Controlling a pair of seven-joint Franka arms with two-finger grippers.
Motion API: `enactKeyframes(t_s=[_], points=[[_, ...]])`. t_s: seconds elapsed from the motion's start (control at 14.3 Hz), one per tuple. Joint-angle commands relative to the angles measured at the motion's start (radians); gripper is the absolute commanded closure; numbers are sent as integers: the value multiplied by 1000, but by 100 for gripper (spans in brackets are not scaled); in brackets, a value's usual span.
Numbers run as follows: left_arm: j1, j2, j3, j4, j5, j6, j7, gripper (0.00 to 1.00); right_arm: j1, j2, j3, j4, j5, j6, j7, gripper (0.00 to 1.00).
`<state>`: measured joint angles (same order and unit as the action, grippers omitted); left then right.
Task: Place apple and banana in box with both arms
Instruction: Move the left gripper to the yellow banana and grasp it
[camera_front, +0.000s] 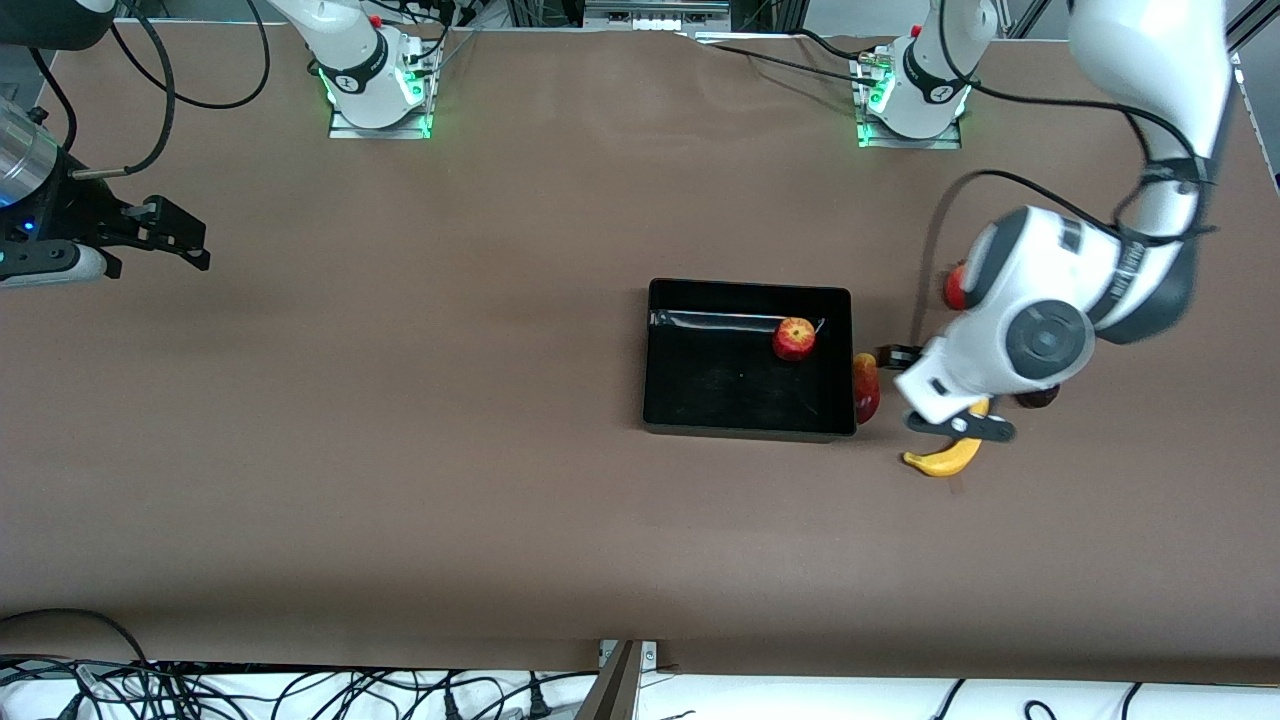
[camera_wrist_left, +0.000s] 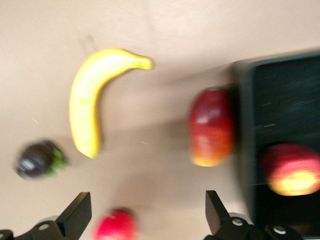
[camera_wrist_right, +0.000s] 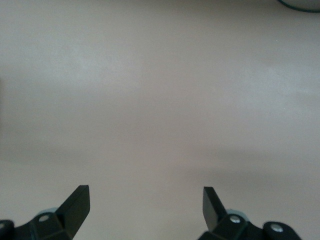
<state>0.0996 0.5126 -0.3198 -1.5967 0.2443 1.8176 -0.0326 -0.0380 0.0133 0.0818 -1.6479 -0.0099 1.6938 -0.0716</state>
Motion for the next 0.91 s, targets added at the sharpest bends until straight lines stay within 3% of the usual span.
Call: enactKeyframes(t_s=[0.0, 0.28, 0.7, 0.77, 0.84], points=[[55, 85, -5, 15, 73, 125, 269, 0, -17, 4, 15, 14, 2, 7, -4, 0], [152, 205, -5, 6, 99, 376, 598, 0, -17, 4, 16, 14, 4, 7, -4, 0], [170, 234, 2, -55, 108, 456, 617, 90, -17, 4, 16, 14, 4, 6, -4, 0], [170, 234, 2, -57, 108, 454, 617, 100, -17, 4, 16, 14, 4, 6, -4, 0], [170, 228, 2, -57, 108, 447, 619, 100, -17, 4, 16, 14, 4, 6, -4, 0]])
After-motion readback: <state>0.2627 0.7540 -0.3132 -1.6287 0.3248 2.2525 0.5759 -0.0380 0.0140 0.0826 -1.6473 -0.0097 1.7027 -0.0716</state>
